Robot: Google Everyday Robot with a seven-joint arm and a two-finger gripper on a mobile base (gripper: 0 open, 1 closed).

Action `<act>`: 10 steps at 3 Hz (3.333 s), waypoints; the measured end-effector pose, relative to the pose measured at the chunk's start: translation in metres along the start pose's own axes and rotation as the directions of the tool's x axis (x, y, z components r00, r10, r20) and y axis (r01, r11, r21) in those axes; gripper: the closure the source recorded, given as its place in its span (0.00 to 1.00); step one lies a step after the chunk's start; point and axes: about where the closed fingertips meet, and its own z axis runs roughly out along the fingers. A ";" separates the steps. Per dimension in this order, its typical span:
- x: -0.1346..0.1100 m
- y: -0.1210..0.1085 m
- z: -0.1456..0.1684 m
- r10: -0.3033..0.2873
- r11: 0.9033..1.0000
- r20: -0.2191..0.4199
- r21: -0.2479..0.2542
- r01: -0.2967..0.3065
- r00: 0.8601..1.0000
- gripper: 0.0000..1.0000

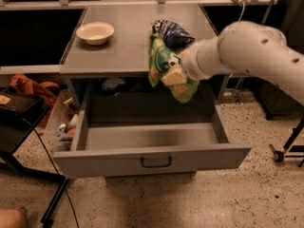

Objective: Pick green rice chip bag from top drawer and place on counter

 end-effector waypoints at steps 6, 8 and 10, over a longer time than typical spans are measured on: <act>-0.141 -0.043 0.130 -0.102 0.988 0.084 -0.107 0.111 0.991 0.58; -0.155 -0.036 0.161 -0.123 0.979 0.076 -0.155 0.134 0.989 0.12; -0.151 -0.032 0.175 -0.159 0.966 0.018 -0.203 0.159 0.987 0.00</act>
Offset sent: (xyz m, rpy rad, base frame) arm 0.0992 0.0676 0.0694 -0.0741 -0.0516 0.0579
